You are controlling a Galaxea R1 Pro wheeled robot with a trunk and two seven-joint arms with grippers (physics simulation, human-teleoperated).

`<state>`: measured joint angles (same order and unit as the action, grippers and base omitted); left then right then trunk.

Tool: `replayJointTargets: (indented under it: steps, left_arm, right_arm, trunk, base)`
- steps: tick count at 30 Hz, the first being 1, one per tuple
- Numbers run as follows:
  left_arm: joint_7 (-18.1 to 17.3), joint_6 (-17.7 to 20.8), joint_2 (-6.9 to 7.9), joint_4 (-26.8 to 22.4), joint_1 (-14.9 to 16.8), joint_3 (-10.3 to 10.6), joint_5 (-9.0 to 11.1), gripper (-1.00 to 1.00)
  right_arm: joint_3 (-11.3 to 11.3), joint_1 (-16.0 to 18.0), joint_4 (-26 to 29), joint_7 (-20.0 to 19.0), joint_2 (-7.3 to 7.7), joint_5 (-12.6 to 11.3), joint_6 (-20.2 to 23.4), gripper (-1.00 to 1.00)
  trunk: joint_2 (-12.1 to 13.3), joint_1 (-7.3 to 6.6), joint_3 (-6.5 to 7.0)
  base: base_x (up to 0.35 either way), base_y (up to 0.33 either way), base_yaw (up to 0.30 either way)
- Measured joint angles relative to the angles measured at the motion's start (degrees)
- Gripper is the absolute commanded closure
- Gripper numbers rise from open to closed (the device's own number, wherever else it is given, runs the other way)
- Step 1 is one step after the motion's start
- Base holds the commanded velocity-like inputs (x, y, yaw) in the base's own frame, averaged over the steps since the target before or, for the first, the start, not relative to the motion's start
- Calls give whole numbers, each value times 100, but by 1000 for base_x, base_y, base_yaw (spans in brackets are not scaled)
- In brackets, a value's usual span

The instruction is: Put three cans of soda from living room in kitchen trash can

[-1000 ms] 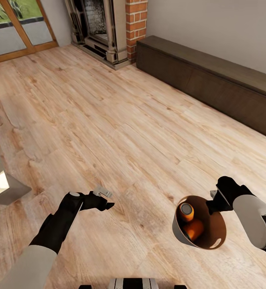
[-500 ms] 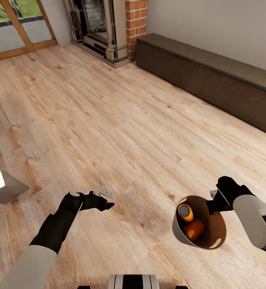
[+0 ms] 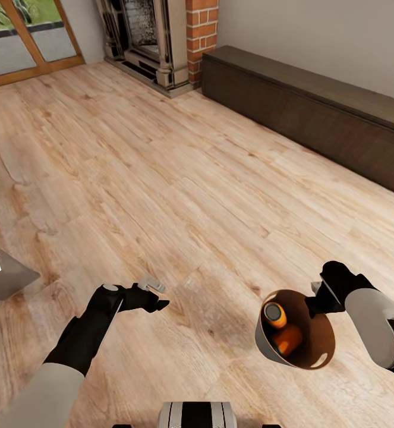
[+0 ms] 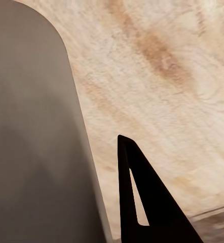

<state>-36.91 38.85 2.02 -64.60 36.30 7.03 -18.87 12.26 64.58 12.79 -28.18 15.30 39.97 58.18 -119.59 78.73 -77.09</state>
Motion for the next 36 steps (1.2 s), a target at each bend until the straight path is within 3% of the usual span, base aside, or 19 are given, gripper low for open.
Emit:
replayJointTargets:
  steps: [12, 17, 30, 36]
  left_arm:
    - [0, 0, 0, -6, 0, 0, 15, -100]
    - [-6, 0, 0, -46, -6, 0, 48, -100]
    - [-4, 0, 0, -35, -9, 0, 26, -100]
    - [-14, 0, 0, -57, -9, 0, 54, -100]
  right_arm:
    - [9, 0, 0, 3, 3, -1, 0, 100]
    - [7, 1, -1, 13, 1, -4, 2, 100]
    - [15, 0, 0, 18, 1, -13, 2, 100]
    - [11, 1, -1, 19, 0, -2, 2, 100]
  trunk:
    - [-481, 264, -215]
    - [-483, 264, -216]
    - [-1003, 549, -449]
    - [-1004, 549, -449]
  base:
    - [0, 0, 0]
    - [0, 0, 0]
    - [0, 0, 0]
    - [0, 0, 0]
